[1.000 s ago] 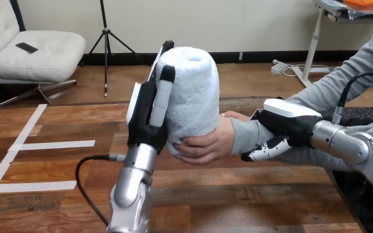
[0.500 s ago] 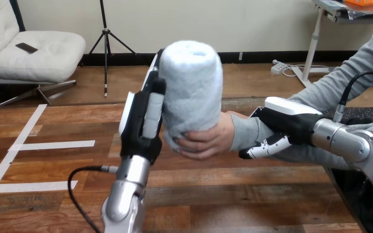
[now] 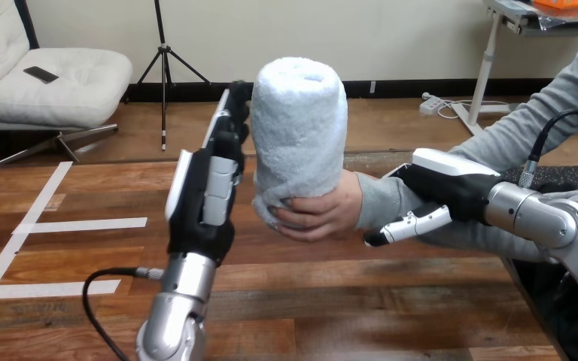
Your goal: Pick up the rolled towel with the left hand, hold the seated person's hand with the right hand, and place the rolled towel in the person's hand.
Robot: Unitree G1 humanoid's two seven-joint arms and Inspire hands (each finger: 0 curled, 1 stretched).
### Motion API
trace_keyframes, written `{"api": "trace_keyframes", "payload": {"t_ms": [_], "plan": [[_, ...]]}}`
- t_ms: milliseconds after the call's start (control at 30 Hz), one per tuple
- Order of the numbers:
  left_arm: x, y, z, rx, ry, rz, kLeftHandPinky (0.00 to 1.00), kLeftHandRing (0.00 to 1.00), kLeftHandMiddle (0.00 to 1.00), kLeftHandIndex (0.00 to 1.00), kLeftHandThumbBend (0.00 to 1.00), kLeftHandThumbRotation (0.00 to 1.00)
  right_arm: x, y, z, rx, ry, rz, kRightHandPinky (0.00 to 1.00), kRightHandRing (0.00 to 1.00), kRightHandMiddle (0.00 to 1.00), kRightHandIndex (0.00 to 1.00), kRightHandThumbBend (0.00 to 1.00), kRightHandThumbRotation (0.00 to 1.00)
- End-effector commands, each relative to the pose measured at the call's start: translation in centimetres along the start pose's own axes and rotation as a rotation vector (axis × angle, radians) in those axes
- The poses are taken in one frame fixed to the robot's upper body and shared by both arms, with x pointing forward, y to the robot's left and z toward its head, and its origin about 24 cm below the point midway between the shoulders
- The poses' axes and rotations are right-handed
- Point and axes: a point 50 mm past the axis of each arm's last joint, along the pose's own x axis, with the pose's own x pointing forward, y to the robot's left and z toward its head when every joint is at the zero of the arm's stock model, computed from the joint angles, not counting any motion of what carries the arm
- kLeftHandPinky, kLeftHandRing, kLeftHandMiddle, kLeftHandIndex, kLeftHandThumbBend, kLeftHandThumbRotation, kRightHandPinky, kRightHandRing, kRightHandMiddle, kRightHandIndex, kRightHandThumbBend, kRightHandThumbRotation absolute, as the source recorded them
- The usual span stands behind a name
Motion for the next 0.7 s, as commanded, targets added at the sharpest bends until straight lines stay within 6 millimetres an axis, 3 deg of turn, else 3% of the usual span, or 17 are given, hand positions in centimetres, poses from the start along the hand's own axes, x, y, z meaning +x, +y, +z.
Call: {"api": "trace_keyframes", "payload": {"t_ms": [0, 667], "plan": [[0.4, -0.1, 1.7, 0.016, -0.074, -0.02, 1.0, 1.0, 1.0, 0.97, 1.0, 1.0, 0.7, -2.0, 2.3, -0.025, -0.104, -0.059, 0.66, 0.73, 0.77, 0.78, 1.0, 0.76], [-1.7, 0.7, 2.2, 0.034, -0.067, -0.005, 1.0, 1.0, 1.0, 0.98, 0.96, 1.0, 0.1, -1.4, 1.5, -0.013, -0.079, -0.041, 0.71, 0.83, 0.86, 0.87, 1.0, 0.95]]}}
